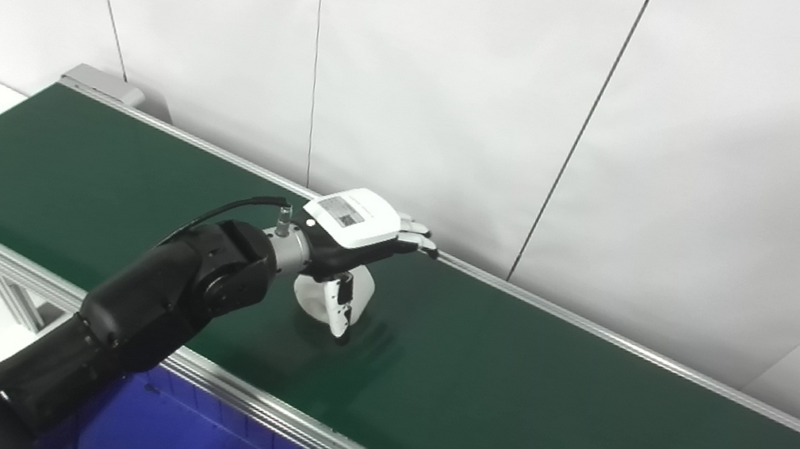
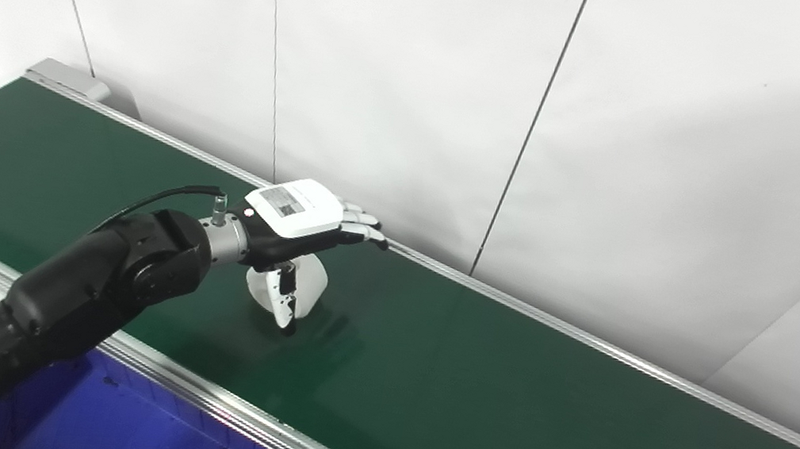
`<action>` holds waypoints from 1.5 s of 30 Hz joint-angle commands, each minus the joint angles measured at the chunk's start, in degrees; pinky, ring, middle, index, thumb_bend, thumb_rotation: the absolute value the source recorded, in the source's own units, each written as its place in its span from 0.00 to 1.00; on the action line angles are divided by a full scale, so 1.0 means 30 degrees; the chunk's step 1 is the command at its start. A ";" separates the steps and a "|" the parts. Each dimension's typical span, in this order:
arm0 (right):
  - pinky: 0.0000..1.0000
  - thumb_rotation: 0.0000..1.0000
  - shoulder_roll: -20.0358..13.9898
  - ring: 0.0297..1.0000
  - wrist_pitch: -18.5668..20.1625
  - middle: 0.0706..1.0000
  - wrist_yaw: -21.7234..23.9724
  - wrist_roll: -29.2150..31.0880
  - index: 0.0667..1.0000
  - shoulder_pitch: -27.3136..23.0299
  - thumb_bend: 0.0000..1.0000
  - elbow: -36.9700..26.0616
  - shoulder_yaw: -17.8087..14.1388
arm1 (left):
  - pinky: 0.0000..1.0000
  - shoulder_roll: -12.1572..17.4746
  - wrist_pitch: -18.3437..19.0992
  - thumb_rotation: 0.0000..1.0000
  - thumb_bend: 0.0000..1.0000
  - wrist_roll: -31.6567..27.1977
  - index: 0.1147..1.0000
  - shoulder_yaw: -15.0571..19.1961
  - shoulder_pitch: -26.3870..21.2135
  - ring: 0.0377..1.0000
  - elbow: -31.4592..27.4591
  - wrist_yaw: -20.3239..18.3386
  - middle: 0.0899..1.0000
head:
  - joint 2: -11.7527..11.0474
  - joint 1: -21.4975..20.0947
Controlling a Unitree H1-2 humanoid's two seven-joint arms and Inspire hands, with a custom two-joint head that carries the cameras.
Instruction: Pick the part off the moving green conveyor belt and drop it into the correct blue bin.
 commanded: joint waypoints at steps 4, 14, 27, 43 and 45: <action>0.96 0.98 0.0318 0.94 -0.0870 0.97 0.0372 0.0048 0.98 -0.0171 0.90 -0.0408 0.0105 | 0.88 0.0457 0.1140 0.17 1.00 0.0695 0.91 -0.0053 -0.0502 0.95 -0.0177 -0.0314 0.97 | 0.0051 -0.0049; 0.95 0.98 0.0250 0.93 -0.0876 0.96 0.0547 0.0073 0.98 -0.0008 0.89 -0.0633 0.0074 | 0.85 -0.0632 0.1814 0.19 1.00 0.2131 0.90 -0.0468 0.0110 0.92 0.1334 0.2732 0.94 | 0.0189 -0.0209; 0.93 0.98 0.0424 0.93 -0.0853 0.96 0.0657 -0.0107 0.98 0.0220 0.90 -0.1025 0.0053 | 0.61 -0.3629 0.2361 0.11 0.96 0.0472 0.78 -0.0527 0.0693 0.73 0.4498 0.6601 0.78 | 0.0375 -0.0470; 0.93 0.97 0.0745 0.93 -0.0866 0.96 0.0881 -0.0025 0.98 0.0361 0.90 -0.1106 0.0022 | 0.51 -0.4725 0.2244 0.02 0.89 -0.0794 0.63 -0.2111 -0.0266 0.58 0.5604 0.6439 0.61 | 0.0496 -0.0655; 0.92 0.98 0.0729 0.92 -0.0876 0.96 0.0891 -0.0090 0.98 0.0358 0.89 -0.1167 0.0039 | 0.41 -0.4540 0.1939 0.01 0.64 -0.0553 0.52 -0.2480 -0.0555 0.46 0.5915 0.6781 0.46 | 0.0505 -0.0661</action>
